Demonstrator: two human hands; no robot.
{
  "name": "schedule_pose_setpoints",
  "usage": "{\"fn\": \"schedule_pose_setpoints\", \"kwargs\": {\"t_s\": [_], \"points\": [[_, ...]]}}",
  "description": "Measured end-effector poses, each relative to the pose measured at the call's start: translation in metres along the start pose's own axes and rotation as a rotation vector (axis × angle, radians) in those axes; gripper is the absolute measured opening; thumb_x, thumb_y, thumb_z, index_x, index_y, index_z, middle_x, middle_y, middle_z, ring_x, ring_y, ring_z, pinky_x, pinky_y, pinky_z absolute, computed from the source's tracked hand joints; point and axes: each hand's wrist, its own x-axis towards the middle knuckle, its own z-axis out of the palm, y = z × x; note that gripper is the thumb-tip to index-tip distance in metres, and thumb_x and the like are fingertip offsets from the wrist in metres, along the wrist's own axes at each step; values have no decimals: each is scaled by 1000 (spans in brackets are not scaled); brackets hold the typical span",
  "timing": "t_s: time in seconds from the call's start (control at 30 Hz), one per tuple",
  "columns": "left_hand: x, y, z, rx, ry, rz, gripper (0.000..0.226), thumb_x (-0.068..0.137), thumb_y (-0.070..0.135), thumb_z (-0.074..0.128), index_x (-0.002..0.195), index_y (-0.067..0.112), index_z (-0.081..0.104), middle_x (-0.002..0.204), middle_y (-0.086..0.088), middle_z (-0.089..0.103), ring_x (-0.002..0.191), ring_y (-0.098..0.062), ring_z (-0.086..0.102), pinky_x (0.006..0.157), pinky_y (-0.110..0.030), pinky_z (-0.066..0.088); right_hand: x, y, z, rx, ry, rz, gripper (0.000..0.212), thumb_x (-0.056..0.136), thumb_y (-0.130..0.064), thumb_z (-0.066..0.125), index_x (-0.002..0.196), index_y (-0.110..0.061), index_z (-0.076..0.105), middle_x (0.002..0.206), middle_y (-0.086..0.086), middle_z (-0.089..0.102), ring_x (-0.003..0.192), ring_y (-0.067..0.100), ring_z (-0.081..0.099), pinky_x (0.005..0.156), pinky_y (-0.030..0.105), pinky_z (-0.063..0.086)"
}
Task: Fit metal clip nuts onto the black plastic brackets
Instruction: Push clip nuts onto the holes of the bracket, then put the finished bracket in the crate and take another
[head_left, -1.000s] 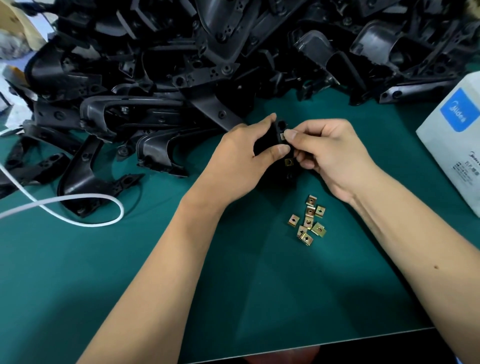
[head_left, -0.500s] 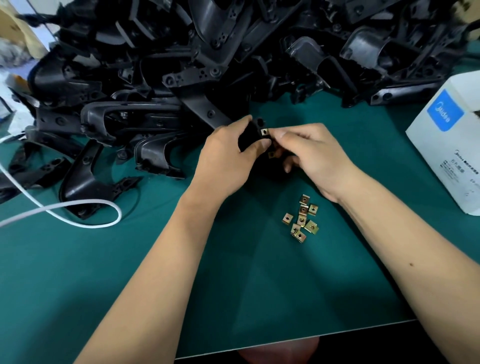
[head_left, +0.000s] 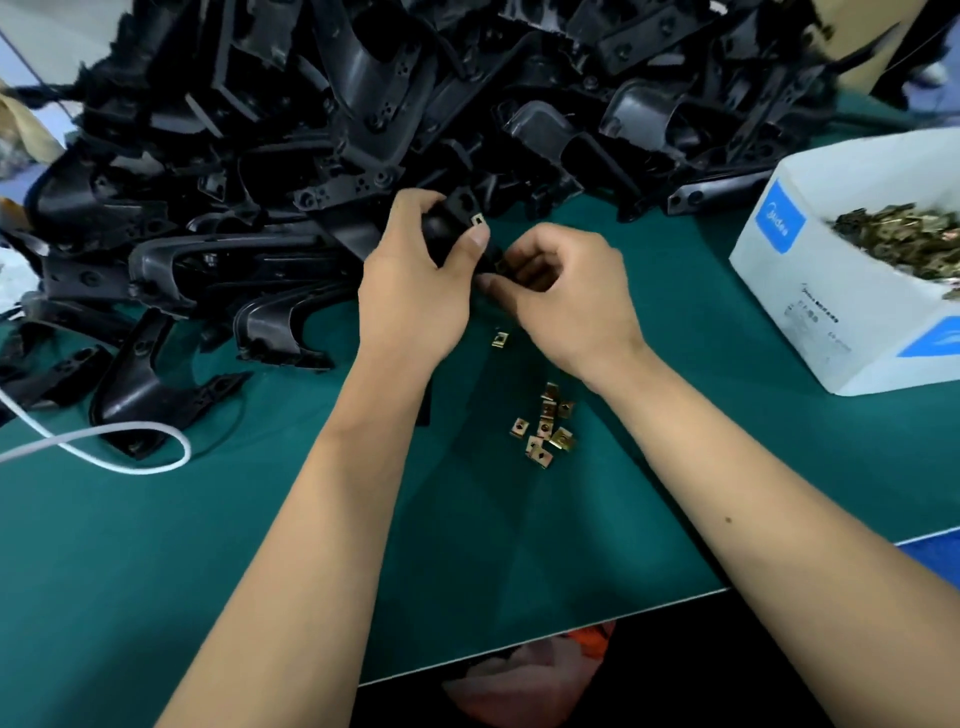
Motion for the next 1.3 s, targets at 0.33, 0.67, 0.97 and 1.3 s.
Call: {"fn": "schedule_pose_setpoints", "kwargs": {"t_s": [0.33,0.67,0.97,1.3], "points": [[-47,117,88,-86,-291,290,14,96,38,69,104,26,66,77,19,59,72,7,56,66,-10,44,-55,-8,-189,188,508,15,26,85,-15,78,70,-8,57,68,30,54,50,19,54,48,28,49],[-235,214,285,29,-900,657,19,90,30,70,101,14,69,100,-7,74,100,-32,67,77,-40,51,-247,115,-330,582,1144,477,28,105,-10,53,79,-19,51,57,-10,65,54,4,62,58,21,50],[-318,82,367,496,-1391,128,41,85,37,75,112,12,60,127,-13,65,120,-32,62,91,-33,51,-367,259,-290,1181,1255,1174,25,111,-9,40,105,10,55,73,19,71,59,27,72,51,22,57],[-316,93,367,395,-1291,262,14,87,23,65,98,16,64,103,-3,68,100,-29,65,79,-36,54,-336,255,-272,874,1166,1290,16,97,7,45,84,-1,49,53,12,52,39,20,44,42,26,35]]}}
